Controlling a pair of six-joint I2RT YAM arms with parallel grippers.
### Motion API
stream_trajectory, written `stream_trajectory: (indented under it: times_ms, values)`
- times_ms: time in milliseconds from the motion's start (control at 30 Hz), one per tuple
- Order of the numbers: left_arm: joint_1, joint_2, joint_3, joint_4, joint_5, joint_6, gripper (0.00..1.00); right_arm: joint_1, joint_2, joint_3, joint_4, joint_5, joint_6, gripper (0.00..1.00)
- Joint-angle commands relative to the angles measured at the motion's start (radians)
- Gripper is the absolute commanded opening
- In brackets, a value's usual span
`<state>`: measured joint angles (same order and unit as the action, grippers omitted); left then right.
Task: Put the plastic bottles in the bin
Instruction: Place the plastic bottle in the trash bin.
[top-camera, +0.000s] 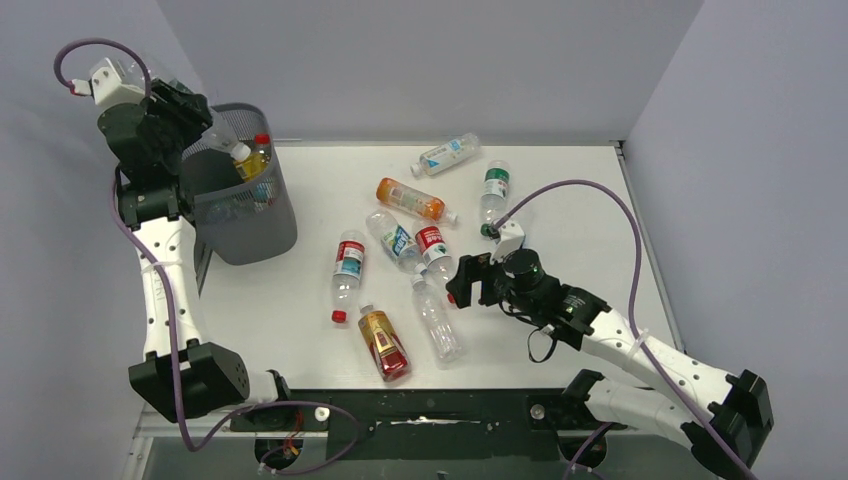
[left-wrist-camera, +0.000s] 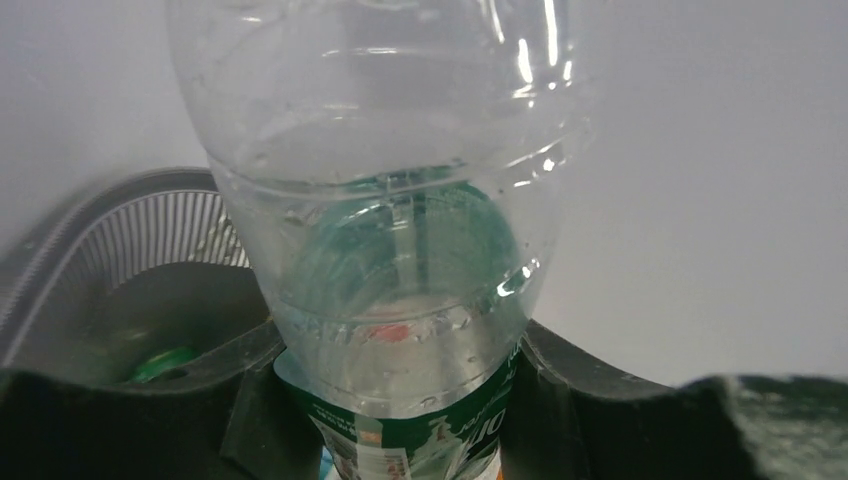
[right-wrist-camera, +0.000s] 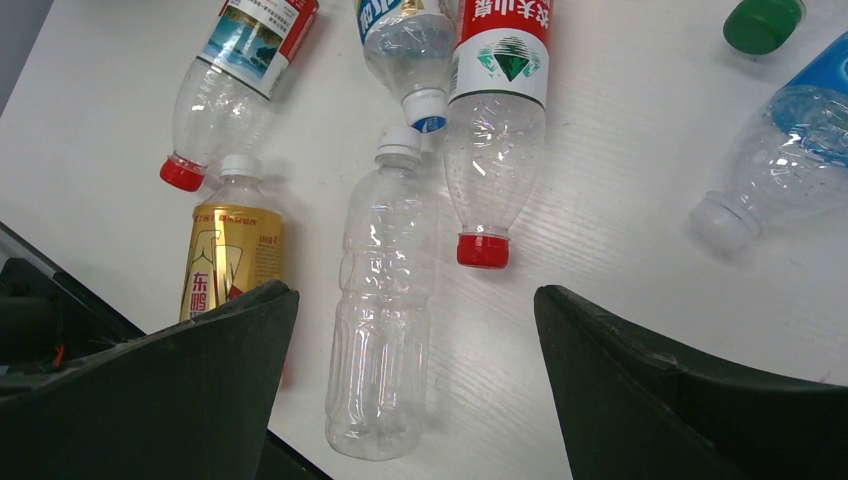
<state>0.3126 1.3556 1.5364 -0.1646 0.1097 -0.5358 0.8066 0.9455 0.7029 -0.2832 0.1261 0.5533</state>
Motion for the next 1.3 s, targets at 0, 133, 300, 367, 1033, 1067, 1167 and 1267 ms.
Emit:
stream_trajectory:
  times_ms: [0,133,300,367,1033,1067,1167,1267]
  values:
    - [0.005,-0.004,0.040,-0.032,-0.080,0.088,0.54,0.008,0.018,0.006,0.070,-0.015,0.005,0.93]
    - [0.005,0.023,0.058,-0.080,-0.090,0.108,0.83,0.008,0.023,0.012,0.066,-0.013,0.004,0.93]
    - [0.005,0.006,0.057,-0.086,-0.104,0.118,0.83,0.008,0.023,0.010,0.060,-0.007,0.006,0.93]
    - [0.005,0.001,0.064,-0.088,-0.096,0.119,0.84,0.008,0.025,0.010,0.058,-0.005,0.007,0.93]
    - [-0.634,0.075,0.163,-0.237,-0.077,0.186,0.84,-0.269,0.107,0.135,-0.186,0.107,0.038,0.98]
    - [-0.662,0.082,0.153,-0.241,-0.077,0.188,0.84,-0.301,0.112,0.131,-0.190,0.098,0.036,0.98]
    - [-0.731,0.085,0.076,-0.211,-0.057,0.177,0.84,-0.389,0.125,0.116,-0.183,0.064,0.023,0.97]
    - [-0.795,0.092,-0.011,-0.188,-0.046,0.165,0.84,-0.471,0.150,0.102,-0.152,0.029,0.002,0.96]
